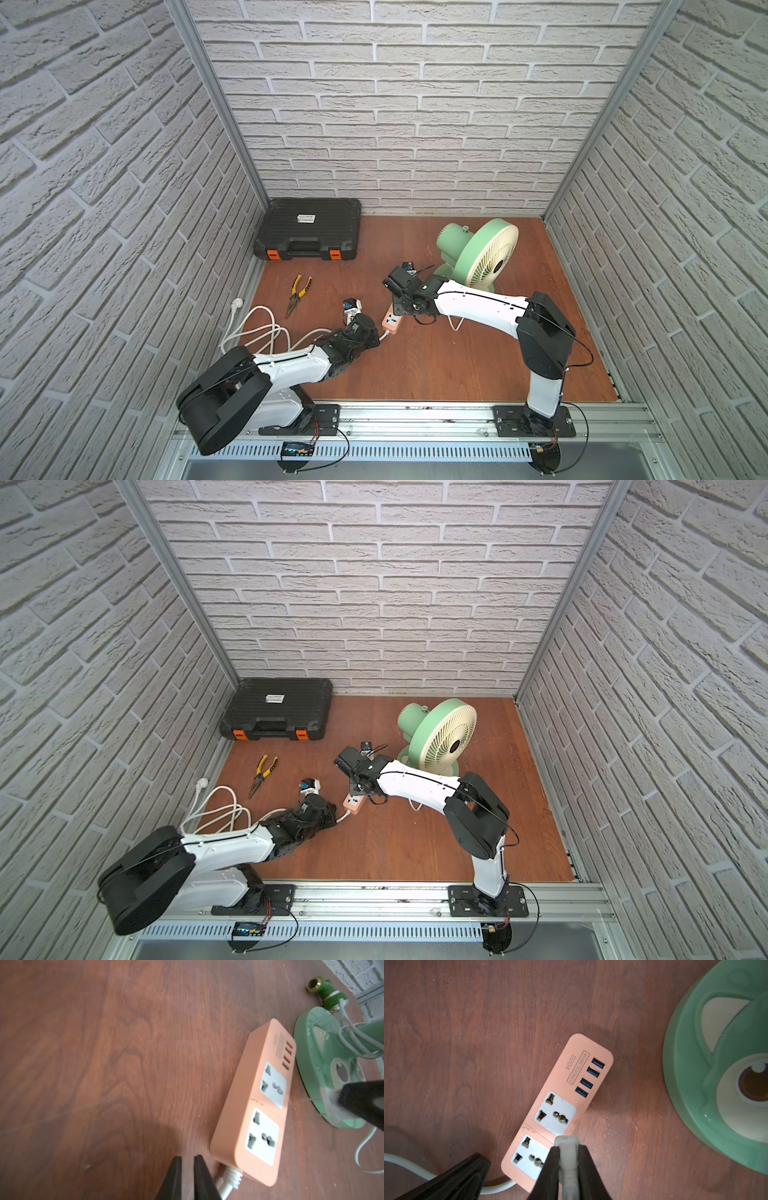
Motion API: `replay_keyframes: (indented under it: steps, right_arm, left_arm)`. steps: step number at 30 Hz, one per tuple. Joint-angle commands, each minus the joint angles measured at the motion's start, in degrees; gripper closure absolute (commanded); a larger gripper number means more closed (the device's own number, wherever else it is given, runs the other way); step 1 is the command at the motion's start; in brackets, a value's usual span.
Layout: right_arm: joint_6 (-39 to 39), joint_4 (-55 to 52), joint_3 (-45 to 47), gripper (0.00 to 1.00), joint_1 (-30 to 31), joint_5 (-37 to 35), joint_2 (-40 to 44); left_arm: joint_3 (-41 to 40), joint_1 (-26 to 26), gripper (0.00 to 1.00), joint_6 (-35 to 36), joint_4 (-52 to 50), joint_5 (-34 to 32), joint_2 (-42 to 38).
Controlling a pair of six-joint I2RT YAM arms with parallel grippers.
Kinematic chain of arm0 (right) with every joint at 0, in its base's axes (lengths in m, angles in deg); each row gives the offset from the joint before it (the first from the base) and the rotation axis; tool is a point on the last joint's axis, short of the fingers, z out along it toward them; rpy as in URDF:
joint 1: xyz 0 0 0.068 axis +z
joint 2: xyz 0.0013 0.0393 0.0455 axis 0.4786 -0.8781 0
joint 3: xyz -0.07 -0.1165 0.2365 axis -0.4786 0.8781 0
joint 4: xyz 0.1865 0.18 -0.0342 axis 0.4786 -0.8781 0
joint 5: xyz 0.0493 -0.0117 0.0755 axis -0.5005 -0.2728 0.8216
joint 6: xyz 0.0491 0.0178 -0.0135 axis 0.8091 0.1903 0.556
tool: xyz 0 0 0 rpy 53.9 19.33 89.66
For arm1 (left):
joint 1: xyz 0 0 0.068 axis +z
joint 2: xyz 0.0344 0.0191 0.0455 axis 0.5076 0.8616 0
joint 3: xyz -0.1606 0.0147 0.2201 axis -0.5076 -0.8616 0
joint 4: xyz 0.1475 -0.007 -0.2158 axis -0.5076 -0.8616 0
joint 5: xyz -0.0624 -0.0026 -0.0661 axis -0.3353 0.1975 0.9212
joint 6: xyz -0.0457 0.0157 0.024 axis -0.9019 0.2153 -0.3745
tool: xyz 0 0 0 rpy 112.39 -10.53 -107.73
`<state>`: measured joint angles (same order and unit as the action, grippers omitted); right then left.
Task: Plug the desk fan into the power strip
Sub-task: Adjust the socket at the center of the board.
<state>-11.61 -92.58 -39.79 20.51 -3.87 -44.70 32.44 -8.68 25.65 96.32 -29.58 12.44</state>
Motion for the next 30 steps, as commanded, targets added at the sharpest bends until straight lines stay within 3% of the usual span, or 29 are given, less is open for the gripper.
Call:
replay_keyframes:
  steps: [1, 6, 13, 15, 21, 30]
  right_arm:
    - [-2.4, 1.1, 1.0, 0.97, -0.5, 0.1, 2.3]
    - [-5.0, 1.7, 3.7, 0.97, -0.5, 2.5, 5.2]
    - [-5.3, 2.5, 9.0, 0.97, -0.4, 3.8, 10.0]
    - [-5.1, 2.8, 10.2, 0.97, -0.3, 4.1, 11.0]
    - [-3.8, 3.1, 13.7, 0.97, -0.3, 3.7, 15.0]
    - [-0.7, 2.2, 17.0, 0.97, -0.3, 2.3, 17.6]
  left_arm:
    - [0.5, 0.3, 0.73, 5.2, -7.2, -0.9, -4.7]
    - [1.2, -1.8, 0.62, 9.1, -6.3, 2.9, -5.8]
    - [2.1, -5.0, 0.51, 9.0, -5.0, 3.8, -3.5]
    - [3.7, -5.0, 0.42, 11.2, -5.6, 3.5, -4.1]
    - [9.0, -4.8, 0.02, 18.0, -6.2, 1.0, -1.4]
    - [14.9, -3.4, 0.02, 15.6, -2.4, 2.0, 12.1]
